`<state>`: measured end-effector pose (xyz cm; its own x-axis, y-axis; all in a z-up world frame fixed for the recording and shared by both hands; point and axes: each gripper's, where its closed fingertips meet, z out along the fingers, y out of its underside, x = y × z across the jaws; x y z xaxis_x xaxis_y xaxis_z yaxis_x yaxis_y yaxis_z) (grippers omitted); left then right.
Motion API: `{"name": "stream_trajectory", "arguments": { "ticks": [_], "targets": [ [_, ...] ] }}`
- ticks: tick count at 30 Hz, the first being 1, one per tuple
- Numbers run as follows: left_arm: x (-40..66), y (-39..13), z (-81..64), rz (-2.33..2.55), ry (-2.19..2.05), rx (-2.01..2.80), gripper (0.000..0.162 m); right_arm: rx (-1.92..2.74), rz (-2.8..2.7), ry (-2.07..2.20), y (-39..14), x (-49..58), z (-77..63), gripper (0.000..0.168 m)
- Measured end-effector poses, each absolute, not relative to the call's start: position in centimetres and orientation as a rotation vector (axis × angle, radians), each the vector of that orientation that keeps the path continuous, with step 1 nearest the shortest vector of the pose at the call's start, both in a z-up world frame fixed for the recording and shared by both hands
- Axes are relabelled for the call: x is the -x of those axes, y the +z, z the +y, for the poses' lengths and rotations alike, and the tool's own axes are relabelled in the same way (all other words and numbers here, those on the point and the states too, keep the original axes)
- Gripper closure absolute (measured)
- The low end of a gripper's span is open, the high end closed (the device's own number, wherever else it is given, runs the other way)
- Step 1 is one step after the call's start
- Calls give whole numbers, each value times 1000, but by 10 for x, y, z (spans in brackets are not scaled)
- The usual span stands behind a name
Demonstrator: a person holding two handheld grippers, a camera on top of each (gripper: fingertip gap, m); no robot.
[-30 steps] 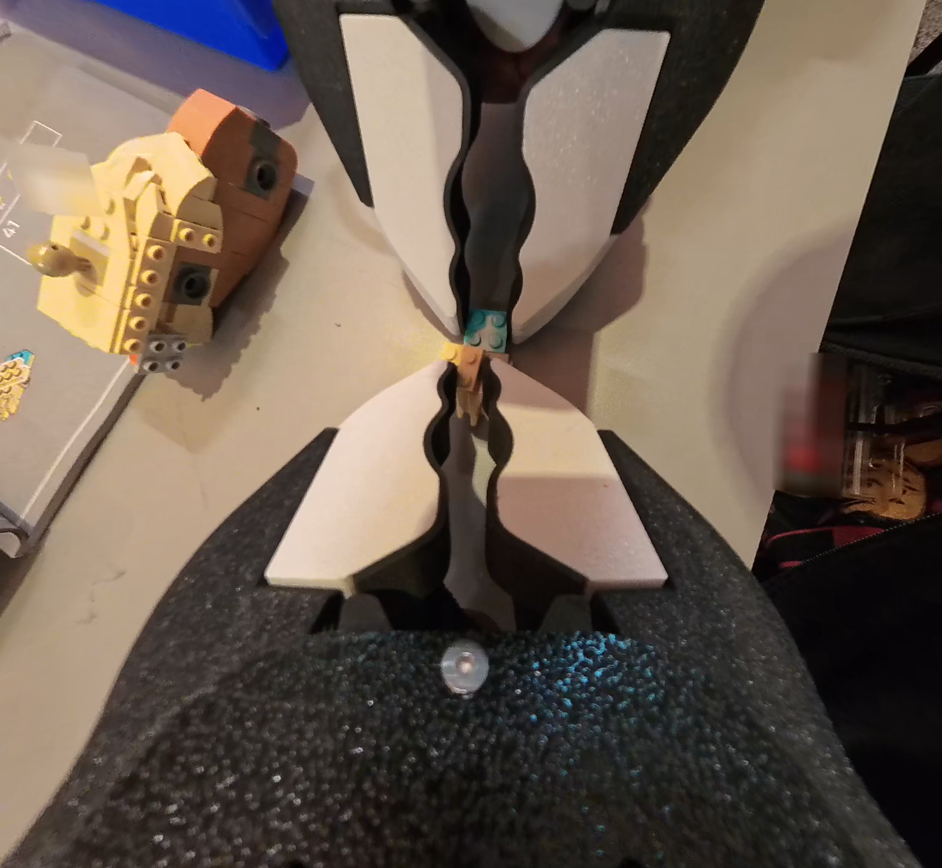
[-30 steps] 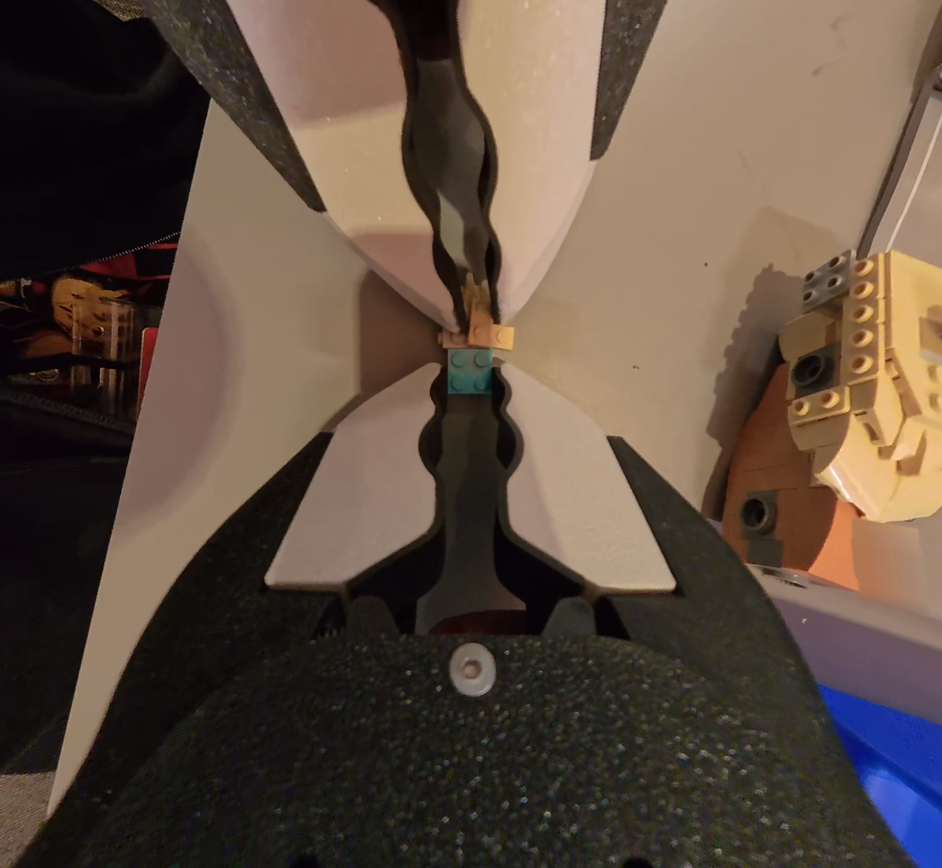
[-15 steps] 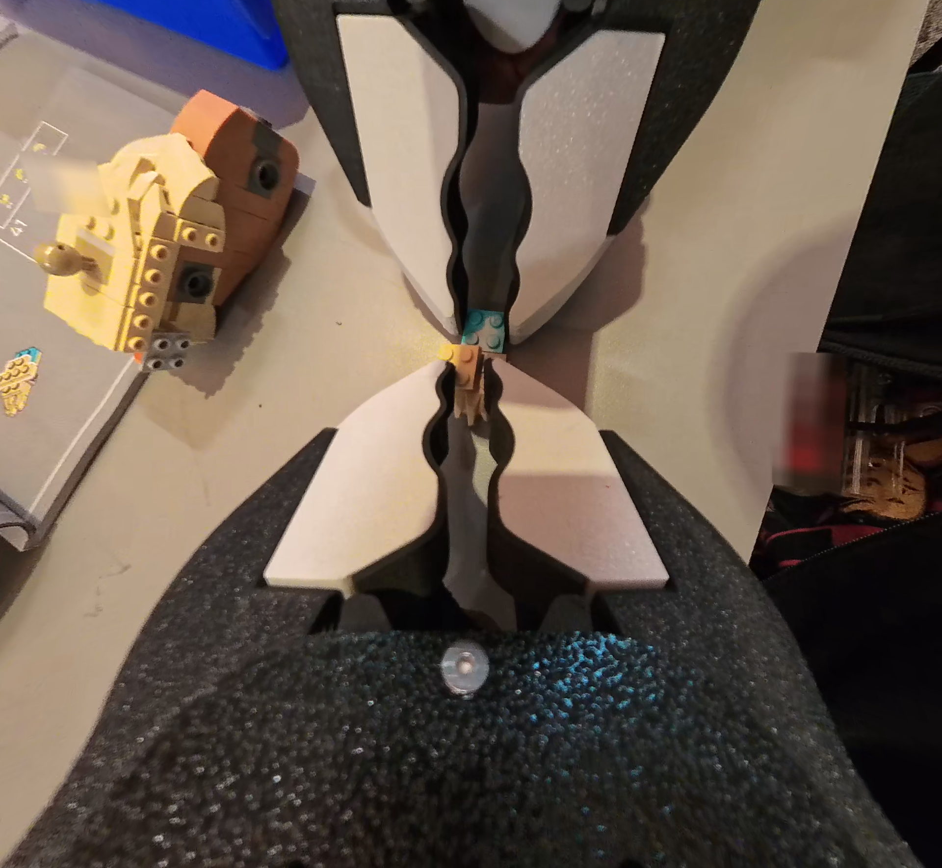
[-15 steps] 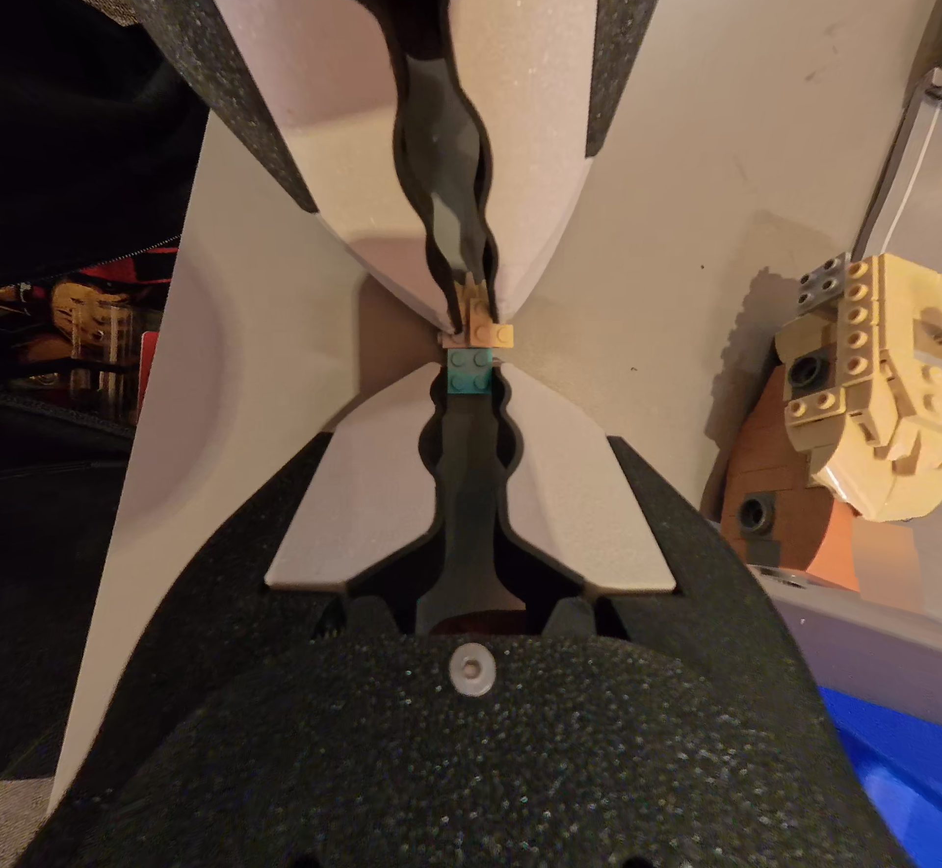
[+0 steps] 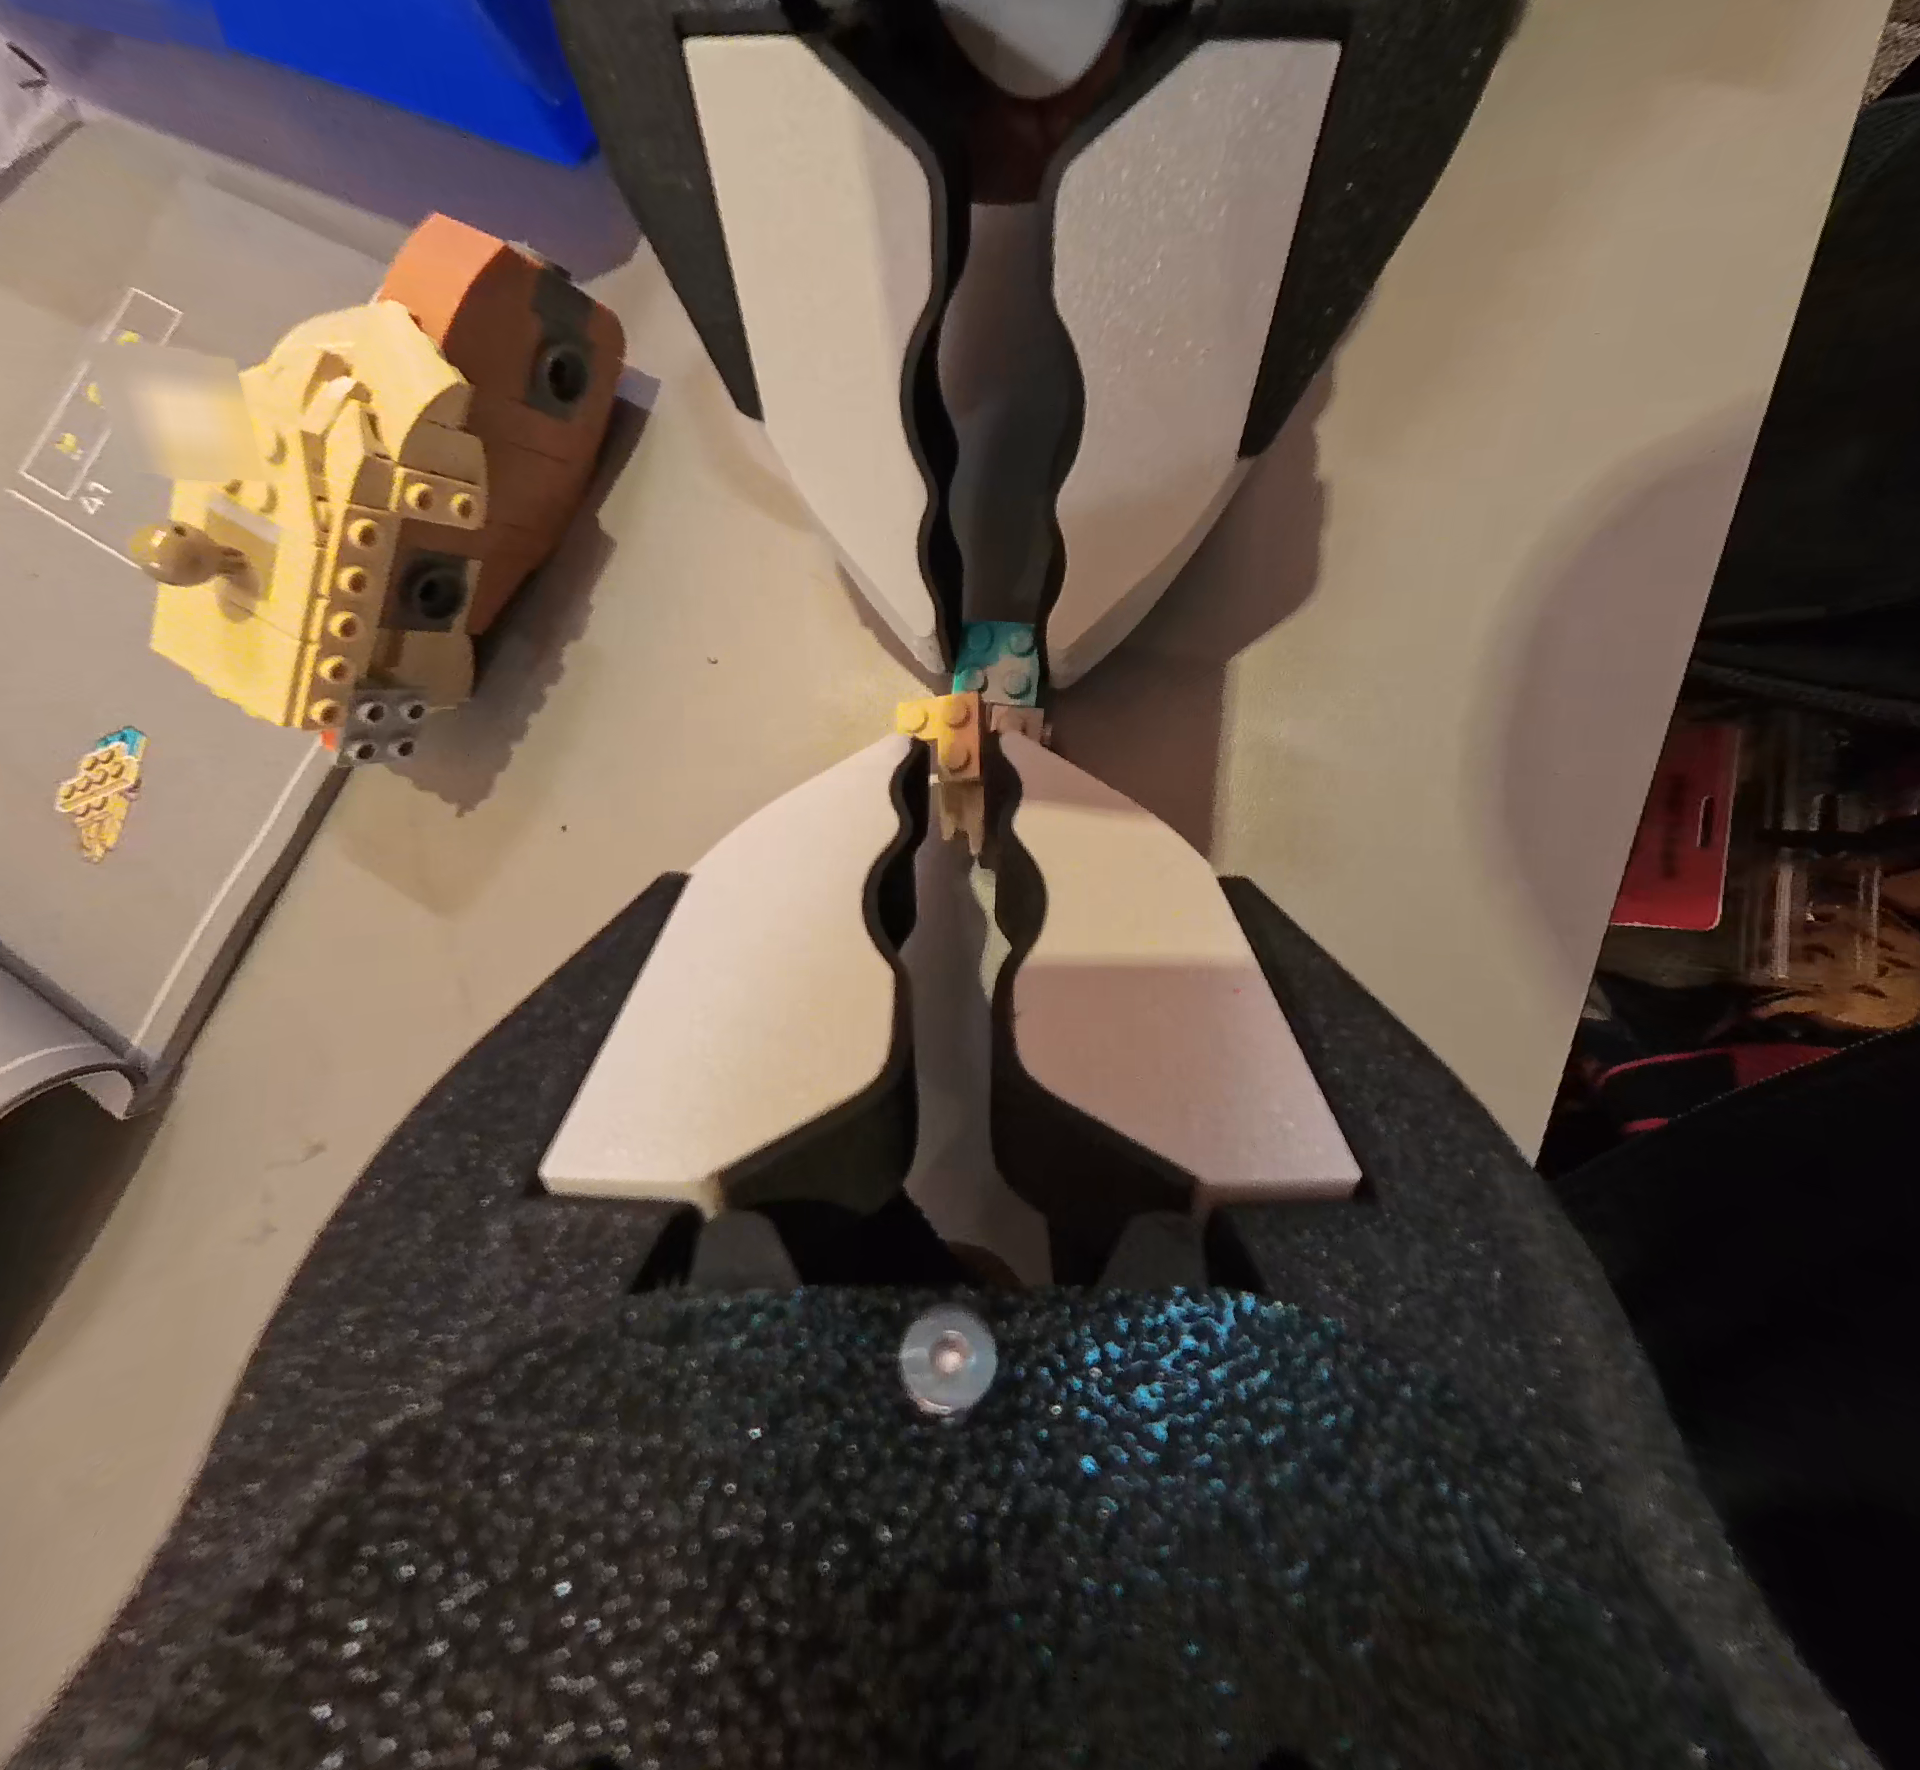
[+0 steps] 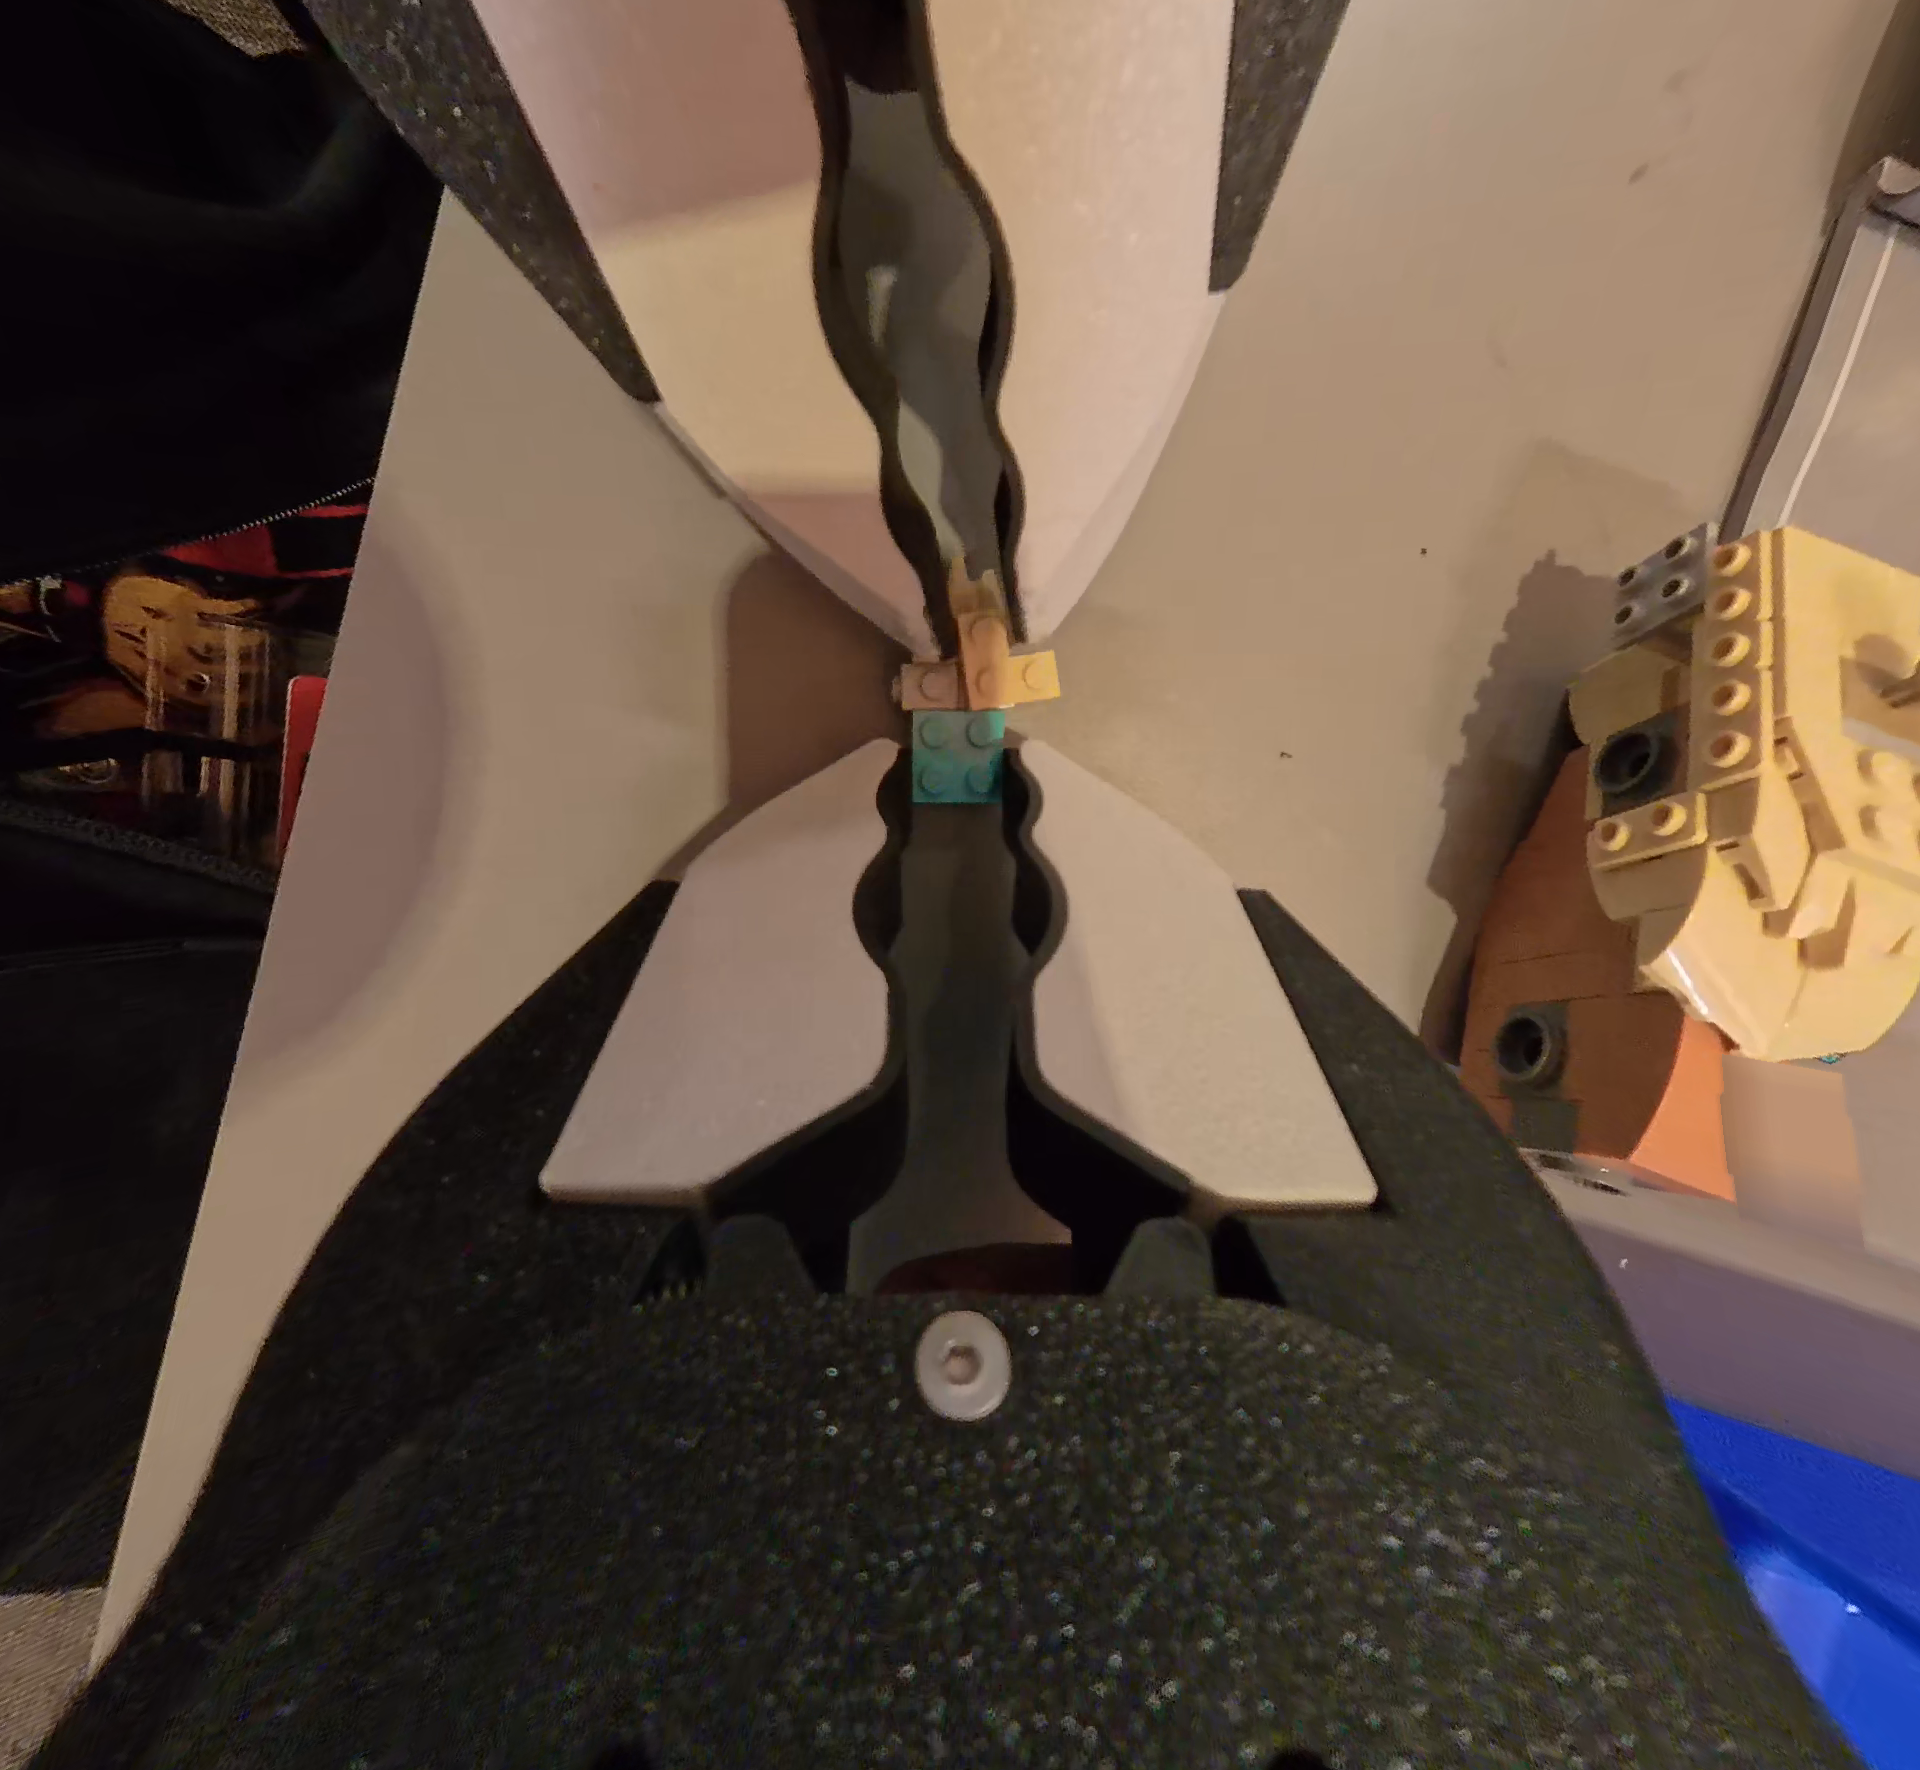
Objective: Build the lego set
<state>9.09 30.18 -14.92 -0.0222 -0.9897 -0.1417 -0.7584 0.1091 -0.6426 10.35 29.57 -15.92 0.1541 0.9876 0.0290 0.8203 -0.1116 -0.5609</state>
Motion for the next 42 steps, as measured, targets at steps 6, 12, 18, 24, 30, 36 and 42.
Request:
{"name": "stream_trajectory", "arguments": {
  "ticks": [6,12,18,24,30,36,42],
  "targets": [
    [-91,-148,302,1844,-535,1685,153,1980,-1717,498,-158,-103,296,152],
    [-92,-145,302,1857,-531,1666,153,1976,-1719,497,-158,-103,296,152],
    [-90,-129,308,1740,-691,1741,149,1966,-1718,496,-156,-103,297,152],
    [-83,-125,317,1410,-1196,2070,133,1922,-1721,489,-150,-102,297,152],
    [-82,-121,315,1141,-1601,2265,133,1892,-1728,477,-146,-102,297,152],
    [-90,-129,306,1051,-1734,2374,131,1876,-1725,448,-143,-103,299,152],
    [-93,-129,304,1017,-1780,2389,132,1876,-1716,440,-142,-104,301,152]
  ]
}}
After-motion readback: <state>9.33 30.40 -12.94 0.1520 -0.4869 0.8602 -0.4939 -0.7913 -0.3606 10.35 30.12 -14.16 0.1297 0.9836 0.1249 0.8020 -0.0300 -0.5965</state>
